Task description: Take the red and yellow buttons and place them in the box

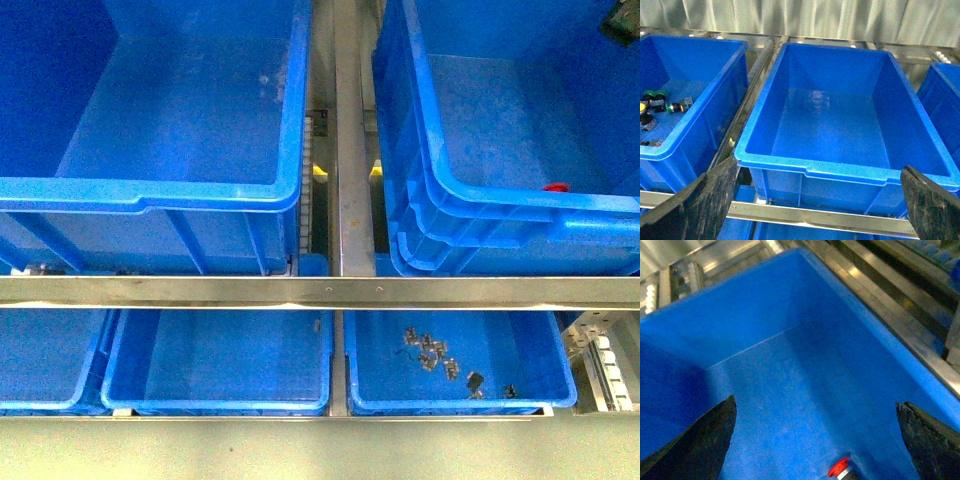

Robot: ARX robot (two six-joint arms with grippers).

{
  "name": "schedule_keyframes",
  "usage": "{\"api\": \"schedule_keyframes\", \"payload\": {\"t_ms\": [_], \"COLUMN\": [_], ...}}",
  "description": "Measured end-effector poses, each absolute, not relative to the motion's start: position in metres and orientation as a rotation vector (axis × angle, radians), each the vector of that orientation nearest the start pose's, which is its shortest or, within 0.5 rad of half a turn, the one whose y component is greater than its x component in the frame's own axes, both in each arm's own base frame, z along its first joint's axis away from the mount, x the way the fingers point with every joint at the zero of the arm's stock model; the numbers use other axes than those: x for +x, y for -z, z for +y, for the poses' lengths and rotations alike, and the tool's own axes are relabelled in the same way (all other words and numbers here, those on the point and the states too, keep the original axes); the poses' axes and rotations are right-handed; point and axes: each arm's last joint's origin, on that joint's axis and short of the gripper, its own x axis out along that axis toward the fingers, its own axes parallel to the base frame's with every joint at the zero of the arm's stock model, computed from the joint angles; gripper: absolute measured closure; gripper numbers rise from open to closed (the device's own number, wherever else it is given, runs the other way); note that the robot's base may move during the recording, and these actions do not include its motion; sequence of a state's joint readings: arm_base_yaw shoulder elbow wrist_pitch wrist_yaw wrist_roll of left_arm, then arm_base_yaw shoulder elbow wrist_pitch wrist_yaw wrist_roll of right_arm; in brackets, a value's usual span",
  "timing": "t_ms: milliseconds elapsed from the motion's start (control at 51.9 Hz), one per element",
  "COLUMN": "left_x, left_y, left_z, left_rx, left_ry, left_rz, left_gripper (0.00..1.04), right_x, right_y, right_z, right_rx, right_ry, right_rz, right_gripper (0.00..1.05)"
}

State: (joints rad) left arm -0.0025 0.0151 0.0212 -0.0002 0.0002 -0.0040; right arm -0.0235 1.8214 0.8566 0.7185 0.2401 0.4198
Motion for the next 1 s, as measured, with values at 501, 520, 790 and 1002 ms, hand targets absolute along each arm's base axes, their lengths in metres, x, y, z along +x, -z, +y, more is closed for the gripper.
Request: {"api": "schedule_keyframes", "payload": {"t_ms": [501, 520, 790, 1002], "left_x": [0.097, 0.097, 0.097, 0.097], "left_y": [-0.170, -0.170, -0.170, -0.170], "left_z": [0.000, 0.000, 0.000, 0.000], "left_rx": [-0.004, -0.004, -0.004, -0.004], "left_ry": [0.003, 0.003, 0.003, 0.003], "left_rz": [-0.006, -0.006, -0.006, -0.006], "left_gripper": [0.08, 0.08, 0.08, 0.08], "right_x": [0.198, 0.193, 0.121, 0.098], "right_y": [-0.260, -0.261, -0.272, -0.265], "right_z": [-0.013, -0.013, -0.008, 0.007], "right_rx": [0.382, 0.381, 0.299, 0.263], "right_ry": [0.273, 0.270, 0.256, 0.250], "right_rz": [-0.054, -0.058, -0.141, -0.162], "right_gripper": [0.07, 0.07, 0.07, 0.07]}}
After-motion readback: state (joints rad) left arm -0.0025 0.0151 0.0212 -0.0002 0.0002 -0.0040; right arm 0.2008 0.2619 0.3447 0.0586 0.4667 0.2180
